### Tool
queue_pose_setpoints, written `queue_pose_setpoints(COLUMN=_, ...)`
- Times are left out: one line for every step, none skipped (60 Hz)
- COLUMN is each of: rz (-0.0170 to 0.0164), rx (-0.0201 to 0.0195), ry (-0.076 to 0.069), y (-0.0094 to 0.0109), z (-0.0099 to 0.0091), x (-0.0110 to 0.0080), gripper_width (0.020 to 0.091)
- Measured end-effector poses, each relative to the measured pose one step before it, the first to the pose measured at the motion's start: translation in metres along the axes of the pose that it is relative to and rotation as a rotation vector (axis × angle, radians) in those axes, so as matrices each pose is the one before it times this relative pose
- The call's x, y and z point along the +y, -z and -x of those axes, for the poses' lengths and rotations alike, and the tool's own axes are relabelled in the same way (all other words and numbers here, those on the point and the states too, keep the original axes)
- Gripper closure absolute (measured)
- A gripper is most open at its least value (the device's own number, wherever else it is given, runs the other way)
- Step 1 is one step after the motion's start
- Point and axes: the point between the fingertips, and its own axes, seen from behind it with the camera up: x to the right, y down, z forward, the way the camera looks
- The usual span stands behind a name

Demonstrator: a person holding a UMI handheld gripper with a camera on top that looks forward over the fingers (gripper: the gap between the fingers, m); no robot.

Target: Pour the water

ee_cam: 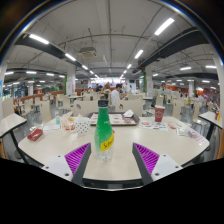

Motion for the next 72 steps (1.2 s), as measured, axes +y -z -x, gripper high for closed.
queue_pose_setpoints(rz=0.00236, rx=-0.00122, ry=0.0077, y=-0.00668, z=0.00319, x=-0.00063, gripper_width=0.0262)
queue_pose_setpoints(rz=0.00352, rx=0.00032, ry=0.0077, y=-0.00618, z=0.0027, x=0.00024, gripper_width=0.0264)
queue_pose_setpoints(rz=0.00455, rx=0.00123, ry=0.007, y=-0.00598, z=0.00263, x=0.00055, gripper_width=0.0266)
queue_pose_setpoints(rz=0.0035, rx=0.00285, ry=0.0054, y=-0.00606, z=0.00221, x=0.00017, gripper_width=0.0265)
queue_pose_setpoints(rz=0.00201, rx=0.00358, ry=0.003, y=-0.00609, z=0.0019, x=-0.00034, gripper_width=0.0264)
queue_pose_setpoints(rz=0.00146, rx=0.00447, ry=0.0008, y=-0.00593, z=0.00137, x=-0.00077, gripper_width=0.0263)
queue_pose_setpoints(rz=0.00071, rx=0.00566, ry=-0.0002, y=-0.00571, z=0.00099, x=-0.00057, gripper_width=0.0265)
queue_pose_setpoints(rz=0.0004, rx=0.00551, ry=0.0002, y=-0.00642, z=0.00064, x=-0.00053, gripper_width=0.0265)
queue_pose_setpoints(rz=0.00162, rx=0.00443, ry=-0.0003, y=-0.00663, z=0.00096, x=-0.00048, gripper_width=0.0263)
queue_pose_setpoints(rz=0.00322, rx=0.00373, ry=-0.0012, y=-0.00614, z=0.00134, x=-0.00043, gripper_width=0.0264)
queue_pose_setpoints(rz=0.00389, rx=0.00296, ry=-0.001, y=-0.00604, z=0.0011, x=-0.00069, gripper_width=0.0264)
queue_pose_setpoints(rz=0.00284, rx=0.00364, ry=0.0003, y=-0.00588, z=0.00084, x=-0.00061, gripper_width=0.0264)
queue_pose_setpoints(rz=0.00189, rx=0.00575, ry=0.0009, y=-0.0064, z=0.00026, x=-0.0012, gripper_width=0.0265)
queue_pose_setpoints(rz=0.00257, rx=0.0064, ry=0.0007, y=-0.00577, z=-0.00011, x=-0.0011, gripper_width=0.0263)
queue_pose_setpoints(rz=0.00342, rx=0.00577, ry=0.0007, y=-0.00601, z=-0.00013, x=-0.00093, gripper_width=0.0262)
queue_pose_setpoints(rz=0.00309, rx=0.00418, ry=0.002, y=-0.00479, z=0.00314, x=-0.00009, gripper_width=0.027)
queue_pose_setpoints(rz=0.0043, rx=0.00035, ry=0.0018, y=-0.00527, z=0.0008, x=-0.00034, gripper_width=0.0274)
queue_pose_setpoints(rz=0.00704, rx=-0.00045, ry=0.0017, y=-0.00537, z=0.00099, x=0.00032, gripper_width=0.0292)
queue_pose_setpoints(rz=0.00982, rx=0.00192, ry=0.0006, y=-0.00486, z=0.00082, x=0.00097, gripper_width=0.0399)
queue_pose_setpoints(rz=0.01335, rx=0.00022, ry=0.0017, y=-0.00493, z=0.00099, x=0.00248, gripper_width=0.0506)
queue_pose_setpoints(rz=0.02041, rx=-0.00018, ry=0.0022, y=-0.00461, z=0.00165, x=0.00441, gripper_width=0.0613)
queue_pose_setpoints(rz=-0.00806, rx=0.00384, ry=-0.0063, y=-0.0018, z=-0.00147, x=-0.00295, gripper_width=0.0613)
queue_pose_setpoints(rz=-0.00389, rx=0.0084, ry=-0.0042, y=-0.00268, z=-0.00067, x=-0.0016, gripper_width=0.0615)
queue_pose_setpoints(rz=0.00822, rx=0.0106, ry=0.0012, y=-0.00048, z=-0.00063, x=0.00155, gripper_width=0.0617)
queue_pose_setpoints(rz=-0.00686, rx=0.00572, ry=0.0047, y=-0.00063, z=0.00029, x=-0.00246, gripper_width=0.0628)
queue_pose_setpoints(rz=-0.00069, rx=0.00135, ry=0.0074, y=-0.0007, z=0.00102, x=-0.00086, gripper_width=0.0642)
queue_pose_setpoints(rz=-0.00111, rx=-0.00041, ry=0.0063, y=-0.00059, z=0.00132, x=-0.00054, gripper_width=0.065)
queue_pose_setpoints(rz=-0.00261, rx=0.001, ry=0.0049, y=-0.00057, z=0.00062, x=-0.0006, gripper_width=0.0671)
queue_pose_setpoints(rz=-0.00236, rx=0.0007, ry=0.002, y=-0.0007, z=0.00069, x=-0.00033, gripper_width=0.0677)
queue_pose_setpoints(rz=-0.00402, rx=-0.00011, ry=0.0004, y=-0.00331, z=-0.00242, x=-0.00132, gripper_width=0.0692)
queue_pose_setpoints(rz=-0.00456, rx=0.00307, ry=0.001, y=-0.00206, z=0.00006, x=0.00092, gripper_width=0.0705)
queue_pose_setpoints(rz=-0.00576, rx=0.00178, ry=0.0008, y=-0.00138, z=0.00005, x=-0.00054, gripper_width=0.0711)
queue_pose_setpoints(rz=-0.0046, rx=-0.00138, ry=0.0037, y=-0.001, z=0.0005, x=-0.00067, gripper_width=0.0725)
queue_pose_setpoints(rz=-0.00534, rx=-0.00301, ry=0.0068, y=-0.00086, z=0.00056, x=-0.00092, gripper_width=0.0731)
queue_pose_setpoints(rz=-0.00407, rx=-0.00324, ry=0.0095, y=-0.00088, z=0.00045, x=-0.00054, gripper_width=0.0731)
queue_pose_setpoints(rz=-0.00377, rx=-0.00142, ry=0.0075, y=0.00012, z=-0.00022, x=-0.00146, gripper_width=0.073)
queue_pose_setpoints(rz=-0.00419, rx=-0.00148, ry=0.0052, y=-0.00112, z=-0.00047, x=-0.00104, gripper_width=0.0758)
queue_pose_setpoints(rz=-0.00194, rx=0.00279, ry=0.002, y=-0.00107, z=-0.00113, x=-0.00057, gripper_width=0.0757)
queue_pose_setpoints(rz=-0.00088, rx=0.00682, ry=0.0042, y=-0.0021, z=-0.00043, x=-0.00066, gripper_width=0.0755)
queue_pose_setpoints(rz=-0.00076, rx=0.00772, ry=0.0056, y=-0.00118, z=-0.00217, x=-0.00054, gripper_width=0.0756)
queue_pose_setpoints(rz=0.00068, rx=0.00753, ry=0.0093, y=-0.00151, z=-0.00233, x=-0.00041, gripper_width=0.0757)
queue_pose_setpoints(rz=0.00198, rx=0.00256, ry=0.0173, y=-0.00207, z=-0.00107, x=-0.00038, gripper_width=0.0756)
queue_pose_setpoints(rz=0.00507, rx=-0.00313, ry=0.0264, y=-0.00226, z=-0.00009, x=-0.00015, gripper_width=0.0757)
queue_pose_setpoints(rz=0.00409, rx=-0.00743, ry=0.0259, y=-0.00002, z=-0.00057, x=0.00032, gripper_width=0.0757)
queue_pose_setpoints(rz=0.00739, rx=0.00063, ry=0.0284, y=-0.00509, z=0.00121, x=-0.00157, gripper_width=0.0756)
queue_pose_setpoints(rz=0.00148, rx=0.00222, ry=0.022, y=-0.00286, z=-0.0019, x=-0.00253, gripper_width=0.0757)
queue_pose_setpoints(rz=-0.00308, rx=0.00805, ry=0.0213, y=-0.00352, z=-0.00332, x=-0.00414, gripper_width=0.0757)
queue_pose_setpoints(rz=-0.00287, rx=0.01415, ry=0.0255, y=-0.00375, z=-0.00476, x=-0.00468, gripper_width=0.0756)
queue_pose_setpoints(rz=-0.00066, rx=0.01966, ry=0.0345, y=-0.0041, z=-0.00587, x=-0.00481, gripper_width=0.0759)
queue_pose_setpoints(rz=-0.00107, rx=0.01957, ry=0.0419, y=-0.00243, z=-0.00842, x=-0.00449, gripper_width=0.0759)
queue_pose_setpoints(rz=-0.00033, rx=0.02268, ry=0.0524, y=-0.00476, z=-0.00616, x=-0.00571, gripper_width=0.0757)
queue_pose_setpoints(rz=-0.00281, rx=0.01781, ry=0.0584, y=-0.00582, z=-0.00615, x=-0.00469, gripper_width=0.0757)
queue_pose_setpoints(rz=-0.00365, rx=0.02496, ry=0.0623, y=-0.00472, z=-0.00176, x=-0.00726, gripper_width=0.0757)
queue_pose_setpoints(rz=-0.00501, rx=0.0218, ry=0.0616, y=-0.005, z=-0.00504, x=-0.00706, gripper_width=0.0758)
queue_pose_setpoints(rz=-0.00376, rx=0.02272, ry=0.0642, y=-0.00514, z=-0.00487, x=-0.00717, gripper_width=0.0757)
queue_pose_setpoints(rz=-0.00564, rx=0.02029, ry=0.0642, y=-0.00557, z=-0.00808, x=-0.00573, gripper_width=0.0757)
queue_pose_setpoints(rz=-0.00335, rx=0.02528, ry=0.0665, y=-0.00498, z=-0.00509, x=-0.00616, gripper_width=0.0755)
queue_pose_setpoints(rz=-0.00252, rx=0.02543, ry=0.0688, y=-0.0046, z=-0.00442, x=-0.0059, gripper_width=0.0758)
queue_pose_setpoints(rz=-0.00404, rx=0.02311, ry=0.0716, y=-0.00695, z=-0.00555, x=-0.00403, gripper_width=0.0757)
queue_pose_setpoints(rz=-0.00142, rx=0.02749, ry=0.0701, y=-0.00133, z=-0.00208, x=-0.00674, gripper_width=0.0757)
queue_pose_setpoints(rz=-0.00684, rx=0.02426, ry=0.0712, y=-0.00434, z=-0.00296, x=-0.00685, gripper_width=0.0757)
queue_pose_setpoints(rz=-0.00814, rx=0.02293, ry=0.0707, y=-0.00408, z=-0.00303, x=-0.00702, gripper_width=0.0759)
queue_pose_setpoints(rz=-0.00601, rx=0.0223, ry=0.0708, y=-0.00383, z=-0.00283, x=-0.00607, gripper_width=0.0757)
queue_pose_setpoints(rz=-0.00185, rx=0.02141, ry=0.0728, y=-0.00359, z=-0.00255, x=-0.00518, gripper_width=0.0758)
queue_pose_setpoints(rz=-0.00425, rx=0.01658, ry=0.0752, y=-0.00702, z=-0.00222, x=-0.00446, gripper_width=0.0757)
queue_pose_setpoints(rz=-0.00564, rx=0.01597, ry=0.0707, y=-0.00338, z=-0.00133, x=-0.00595, gripper_width=0.0755)
queue_pose_setpoints(rz=-0.01219, rx=0.01442, ry=0.0647, y=-0.00482, z=-0.00262, x=-0.00636, gripper_width=0.0756)
queue_pose_setpoints(rz=-0.00629, rx=0.01471, ry=0.0621, y=-0.00335, z=-0.00026, x=-0.00557, gripper_width=0.0758)
queue_pose_setpoints(rz=-0.00308, rx=0.0115, ry=0.0586, y=-0.00025, z=-0.00205, x=-0.00207, gripper_width=0.0756)
queue_pose_setpoints(rz=-0.00252, rx=0.01042, ry=0.0644, y=-0.00216, z=-0.00079, x=-0.00438, gripper_width=0.0758)
queue_pose_setpoints(rz=-0.00551, rx=0.01202, ry=0.061, y=-0.00241, z=-0.00101, x=-0.00444, gripper_width=0.0758)
queue_pose_setpoints(rz=-0.00662, rx=0.01438, ry=0.0567, y=-0.00212, z=-0.00115, x=-0.00443, gripper_width=0.0757)
